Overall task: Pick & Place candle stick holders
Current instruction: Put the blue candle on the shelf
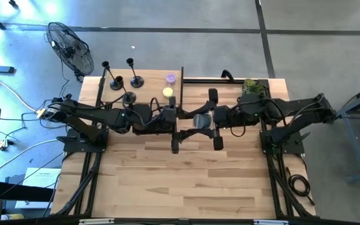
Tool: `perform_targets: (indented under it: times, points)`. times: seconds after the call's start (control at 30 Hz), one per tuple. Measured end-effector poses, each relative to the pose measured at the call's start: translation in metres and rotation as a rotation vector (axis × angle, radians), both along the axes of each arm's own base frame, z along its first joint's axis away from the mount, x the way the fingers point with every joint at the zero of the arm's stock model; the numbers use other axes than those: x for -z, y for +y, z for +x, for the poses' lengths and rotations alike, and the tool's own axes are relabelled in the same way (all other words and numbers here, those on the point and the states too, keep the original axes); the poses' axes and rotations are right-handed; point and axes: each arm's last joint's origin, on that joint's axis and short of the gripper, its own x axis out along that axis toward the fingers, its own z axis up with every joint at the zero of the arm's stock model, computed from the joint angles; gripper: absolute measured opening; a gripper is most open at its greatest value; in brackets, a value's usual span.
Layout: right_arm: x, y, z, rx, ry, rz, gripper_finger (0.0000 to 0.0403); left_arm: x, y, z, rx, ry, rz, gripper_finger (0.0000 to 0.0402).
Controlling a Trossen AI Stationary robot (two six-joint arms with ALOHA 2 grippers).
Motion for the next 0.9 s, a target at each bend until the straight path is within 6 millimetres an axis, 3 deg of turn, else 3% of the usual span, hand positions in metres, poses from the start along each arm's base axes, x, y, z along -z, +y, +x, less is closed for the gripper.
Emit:
perform_targets:
  times: [0.3,0.9]
  points:
    - [0.000,0.001,0.000,-0.016,-0.006,0.000,0.0216,0.001,-0.001,0.001,0.031,0.000,0.002,0.0221]
    - [0.007,-0.001,0.008,-0.048,0.034,0.033,0.0214,0.024,0.001,0.034,0.058,-0.024,0.039,0.0221]
